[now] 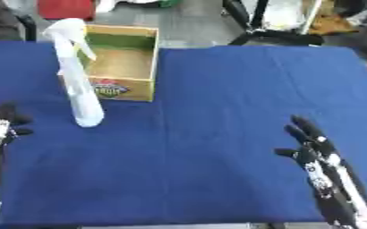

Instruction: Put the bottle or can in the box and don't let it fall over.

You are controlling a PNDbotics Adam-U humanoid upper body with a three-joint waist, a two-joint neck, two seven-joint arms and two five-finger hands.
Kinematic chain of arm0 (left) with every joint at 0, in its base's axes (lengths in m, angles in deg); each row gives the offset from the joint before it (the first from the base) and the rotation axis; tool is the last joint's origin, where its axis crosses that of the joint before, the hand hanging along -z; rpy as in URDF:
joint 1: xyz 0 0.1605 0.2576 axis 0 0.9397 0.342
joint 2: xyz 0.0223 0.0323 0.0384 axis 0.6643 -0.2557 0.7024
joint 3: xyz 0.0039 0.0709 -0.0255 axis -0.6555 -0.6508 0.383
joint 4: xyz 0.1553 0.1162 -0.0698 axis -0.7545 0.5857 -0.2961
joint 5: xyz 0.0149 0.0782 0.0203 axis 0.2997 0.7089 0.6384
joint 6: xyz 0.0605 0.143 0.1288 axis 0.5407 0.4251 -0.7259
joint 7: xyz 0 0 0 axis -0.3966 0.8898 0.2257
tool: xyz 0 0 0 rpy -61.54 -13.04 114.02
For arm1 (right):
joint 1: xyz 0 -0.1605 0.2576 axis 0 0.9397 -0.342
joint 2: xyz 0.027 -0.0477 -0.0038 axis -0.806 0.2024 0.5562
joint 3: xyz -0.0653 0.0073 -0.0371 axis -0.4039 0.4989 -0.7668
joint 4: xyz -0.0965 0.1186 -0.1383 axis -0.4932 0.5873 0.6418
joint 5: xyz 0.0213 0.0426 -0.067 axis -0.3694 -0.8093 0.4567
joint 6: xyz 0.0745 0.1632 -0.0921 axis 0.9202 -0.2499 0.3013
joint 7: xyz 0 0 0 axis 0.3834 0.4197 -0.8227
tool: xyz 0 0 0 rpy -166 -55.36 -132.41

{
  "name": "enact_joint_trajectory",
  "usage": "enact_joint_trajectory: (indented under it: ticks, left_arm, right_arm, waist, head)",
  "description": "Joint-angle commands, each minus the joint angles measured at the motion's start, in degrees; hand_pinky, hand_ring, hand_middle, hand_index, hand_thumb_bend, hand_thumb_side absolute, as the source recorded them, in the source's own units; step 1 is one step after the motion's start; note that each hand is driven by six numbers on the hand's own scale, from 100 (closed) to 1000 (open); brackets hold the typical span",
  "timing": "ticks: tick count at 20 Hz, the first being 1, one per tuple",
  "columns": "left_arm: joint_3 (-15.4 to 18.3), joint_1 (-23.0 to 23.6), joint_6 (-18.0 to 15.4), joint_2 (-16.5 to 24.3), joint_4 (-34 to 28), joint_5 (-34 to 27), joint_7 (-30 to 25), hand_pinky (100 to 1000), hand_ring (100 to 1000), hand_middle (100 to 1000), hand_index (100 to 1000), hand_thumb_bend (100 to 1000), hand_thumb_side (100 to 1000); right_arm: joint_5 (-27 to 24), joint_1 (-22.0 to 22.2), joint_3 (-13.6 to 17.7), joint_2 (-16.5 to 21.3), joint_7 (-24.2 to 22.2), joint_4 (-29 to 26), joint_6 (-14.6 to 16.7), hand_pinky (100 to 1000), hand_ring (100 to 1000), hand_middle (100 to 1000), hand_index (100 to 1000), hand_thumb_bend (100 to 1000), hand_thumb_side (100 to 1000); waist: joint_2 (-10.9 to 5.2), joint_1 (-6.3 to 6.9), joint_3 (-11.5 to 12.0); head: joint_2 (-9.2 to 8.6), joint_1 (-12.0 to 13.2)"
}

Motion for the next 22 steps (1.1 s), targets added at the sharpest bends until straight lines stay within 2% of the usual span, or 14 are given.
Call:
enact_joint_trajectory:
  ticks: [1,2,3,6,12,14,17,22]
  left_arm:
    - [0.07,-0.6,-0.05,0.53,-1.26,-0.09,0.26,602,657,542,816,465,733]
    - [0.13,-0.68,-0.07,0.63,-1.36,-0.06,0.31,602,657,543,817,465,781]
    - [0.26,-0.8,-0.1,0.83,-1.54,-0.02,0.42,602,658,542,817,468,731]
    - [1.0,-1.56,-0.21,2.58,-2.8,0.35,1.03,605,660,545,820,478,727]
    - [2.05,-6.39,-0.97,10.83,-9.63,3.6,2.02,631,674,563,830,493,715]
    - [1.31,-9.22,-1.23,13.89,-12.55,5.44,0.82,648,684,575,835,495,715]
    - [-0.51,-13.79,0.1,18.52,-14.83,8.28,-1.84,671,695,590,841,494,720]
    - [-5.24,-21.67,0.85,26.41,-10.15,13.13,-6.66,738,718,635,862,495,761]
  right_arm:
    - [-0.23,-0.31,0.05,0.24,-0.08,-0.85,0.12,755,1000,1000,1000,100,667]
    - [-0.23,-0.3,0.06,0.26,-0.08,-0.84,0.12,755,1000,1000,1000,100,667]
    - [-0.22,-0.29,0.06,0.27,-0.09,-0.82,0.12,755,1000,1000,1000,100,668]
    - [-0.13,-0.2,0.15,0.35,-0.04,-0.74,0.09,755,1000,1000,1000,100,668]
    - [0.31,0.18,0.42,0.98,0.2,-0.56,0.0,755,1000,1000,1000,100,672]
    - [0.54,0.39,0.46,1.26,0.23,-0.46,-0.07,755,1000,1000,1000,100,672]
    - [0.76,0.71,0.46,1.67,0.28,-0.35,-0.11,756,1000,1000,1000,100,673]
    - [0.78,1.04,0.05,2.21,-0.04,-0.27,-0.11,756,1000,1000,1000,100,677]
  waist:
    - [-0.59,0.19,-0.11]
    - [-0.61,0.21,-0.13]
    - [-0.63,0.24,-0.15]
    - [-0.77,0.44,-0.2]
    - [-1.28,1.71,-0.38]
    - [-1.53,2.27,-0.6]
    - [-1.98,2.91,-1.04]
    - [-2.17,3.43,-2.31]
  head:
    - [-0.8,-0.16]
    - [-0.82,-0.19]
    - [-0.82,-0.23]
    - [-0.76,-0.43]
    - [-0.7,-1.42]
    - [-0.77,-2.0]
    - [-0.68,-2.54]
    - [-0.52,-2.43]
